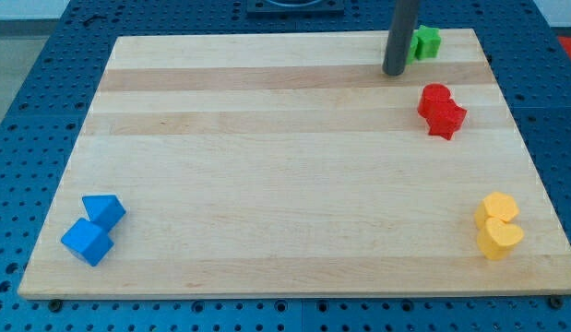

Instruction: Point your arm at the green circle

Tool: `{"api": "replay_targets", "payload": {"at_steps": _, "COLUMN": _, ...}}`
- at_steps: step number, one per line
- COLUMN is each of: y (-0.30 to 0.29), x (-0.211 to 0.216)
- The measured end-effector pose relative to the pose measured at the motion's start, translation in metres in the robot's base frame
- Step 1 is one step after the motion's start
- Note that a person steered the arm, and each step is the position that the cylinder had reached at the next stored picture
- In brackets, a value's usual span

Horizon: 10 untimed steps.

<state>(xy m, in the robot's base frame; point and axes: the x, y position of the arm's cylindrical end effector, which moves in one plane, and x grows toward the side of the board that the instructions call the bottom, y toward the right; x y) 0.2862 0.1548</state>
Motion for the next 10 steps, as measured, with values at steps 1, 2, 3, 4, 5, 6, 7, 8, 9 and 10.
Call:
{"api": "replay_targets", "payload": {"at_steps": 1, "y": 0.027, "x": 0.0}}
{"api": "replay_targets", "payload": {"at_steps": 2, "y": 0.05, "x": 0.0}}
{"api": "replay_targets", "payload": {"at_steps": 3, "y": 0.059, "x": 0.0}}
{"api": "replay_targets", "payload": {"at_steps": 4, "y": 0.05, "x": 0.0}}
{"api": "replay_targets", "payload": {"at_steps": 5, "y": 0.015, "x": 0.001}}
{"api": "replay_targets", "payload": {"at_steps": 6, "y": -0.056, "x": 0.008}}
{"api": "replay_targets", "payload": {"at_steps": 7, "y": -0.1, "x": 0.001}}
{"api": "replay_targets", "payload": {"at_steps": 8, "y": -0.11, "x": -0.025}}
{"api": "replay_targets", "payload": {"at_steps": 9, "y": -0.11, "x": -0.046}}
{"api": "replay_targets", "payload": {"at_steps": 10, "y": -0.11, "x": -0.072}}
